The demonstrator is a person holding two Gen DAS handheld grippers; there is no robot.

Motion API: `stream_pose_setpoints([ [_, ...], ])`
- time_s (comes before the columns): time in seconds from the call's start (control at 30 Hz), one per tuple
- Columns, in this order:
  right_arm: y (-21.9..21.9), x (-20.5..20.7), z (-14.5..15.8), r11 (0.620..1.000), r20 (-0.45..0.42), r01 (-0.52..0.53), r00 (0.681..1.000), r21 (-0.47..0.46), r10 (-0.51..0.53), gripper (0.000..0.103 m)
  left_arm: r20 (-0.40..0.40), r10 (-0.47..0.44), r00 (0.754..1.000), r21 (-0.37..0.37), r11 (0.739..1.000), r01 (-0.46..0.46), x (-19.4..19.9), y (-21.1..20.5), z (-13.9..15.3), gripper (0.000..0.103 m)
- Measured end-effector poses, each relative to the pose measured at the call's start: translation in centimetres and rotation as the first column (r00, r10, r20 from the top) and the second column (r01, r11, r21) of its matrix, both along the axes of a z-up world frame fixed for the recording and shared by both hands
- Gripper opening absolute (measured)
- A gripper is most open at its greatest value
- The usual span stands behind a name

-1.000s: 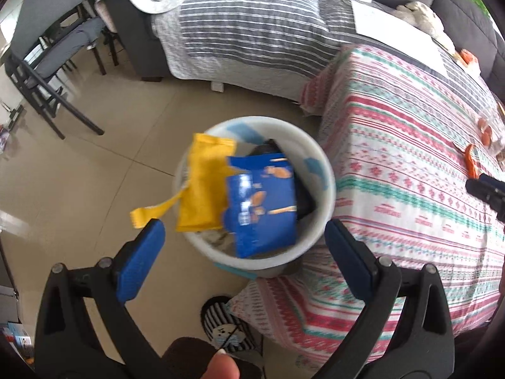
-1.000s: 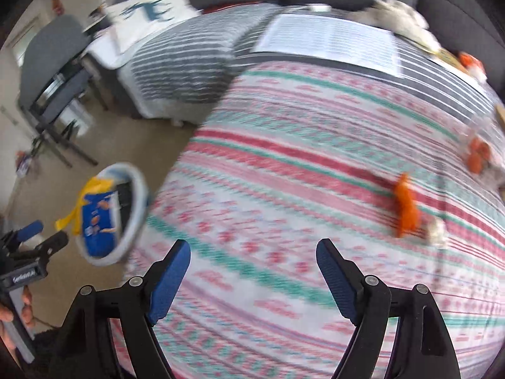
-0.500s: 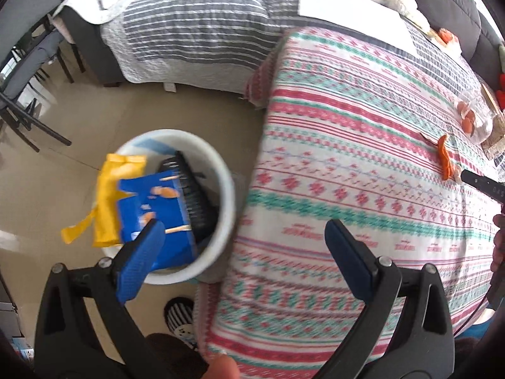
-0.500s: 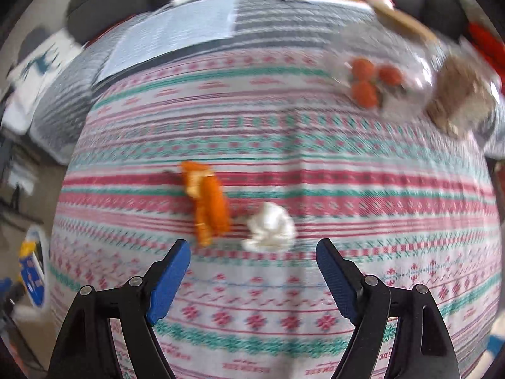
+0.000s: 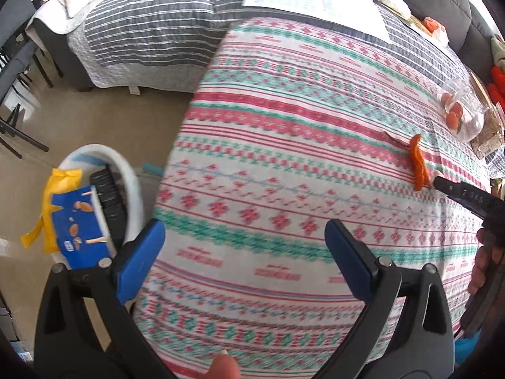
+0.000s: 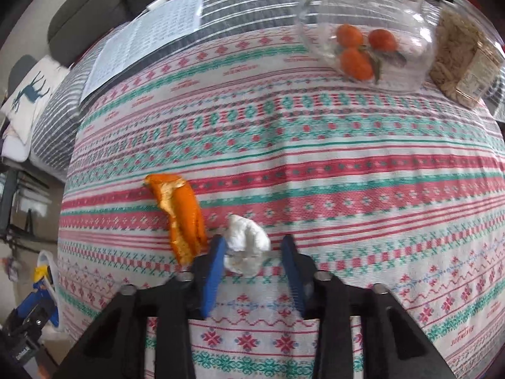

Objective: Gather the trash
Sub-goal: 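Grasp the white tissue with the right tool while the left tool grasps the orange peel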

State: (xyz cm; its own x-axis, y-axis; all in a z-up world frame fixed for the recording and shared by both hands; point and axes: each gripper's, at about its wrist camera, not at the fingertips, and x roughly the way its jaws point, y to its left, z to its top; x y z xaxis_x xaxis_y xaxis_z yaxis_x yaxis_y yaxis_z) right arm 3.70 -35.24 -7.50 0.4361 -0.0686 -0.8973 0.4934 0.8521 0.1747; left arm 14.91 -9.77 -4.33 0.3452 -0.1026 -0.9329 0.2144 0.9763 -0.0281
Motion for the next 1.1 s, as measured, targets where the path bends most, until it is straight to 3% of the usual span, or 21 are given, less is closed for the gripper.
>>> stream_pose_setpoints([
  [0.03,0.3,0.2,-0.2,1.000,-0.005,-0.018,1.000,0.009,0.018,0.020,-0.003,-0.005,1.000,-0.004,1.000,0.005,0.0,-0.3,-0.1,0.101],
  [0.13,0.5,-0.1,-0.1,1.000,-0.011,-0.028,1.000,0.002,0.028,0.014,-0.008,-0.027,1.000,-0.017,0.999,0.027,-0.3,-2.1,-0.2,0.101],
  [0.37,-1.4,-3.5,2.6,1.000,0.064,0.026,0.998,0.010,-0.027,0.014,0.006,-0.082,0.997,-0.061,0.995,0.082,-0.9,-7.1,-0.8,0.101],
  [0.57,-3.4,-6.2,3.0,0.998,0.064,0.066,0.996,0.022,-0.068,0.014,-0.024,-0.135,0.991,-0.216,0.968,0.127,-0.9,-11.5,-2.2,0.100],
  [0.67,-4.2,-7.3,3.3,0.997,0.071,0.075,0.995,0.012,-0.076,0.014,-0.018,-0.142,0.990,-0.277,0.952,0.132,-0.8,-13.6,-3.0,0.087],
  [0.83,-5.1,-8.7,3.3,0.997,0.068,0.072,0.995,-0.003,-0.071,0.014,0.004,-0.139,0.990,-0.326,0.936,0.133,-0.9,-16.0,-4.0,0.052],
  [0.93,-5.5,-9.4,3.0,0.998,0.054,0.062,0.997,-0.013,-0.061,0.014,0.035,-0.135,0.990,-0.359,0.923,0.139,-0.5,-17.1,-4.2,0.041],
  [1.1,-6.2,-10.5,2.8,0.998,0.043,0.052,0.998,-0.023,-0.050,0.014,0.083,-0.146,0.986,-0.350,0.922,0.166,-0.5,-18.8,-4.5,0.036],
])
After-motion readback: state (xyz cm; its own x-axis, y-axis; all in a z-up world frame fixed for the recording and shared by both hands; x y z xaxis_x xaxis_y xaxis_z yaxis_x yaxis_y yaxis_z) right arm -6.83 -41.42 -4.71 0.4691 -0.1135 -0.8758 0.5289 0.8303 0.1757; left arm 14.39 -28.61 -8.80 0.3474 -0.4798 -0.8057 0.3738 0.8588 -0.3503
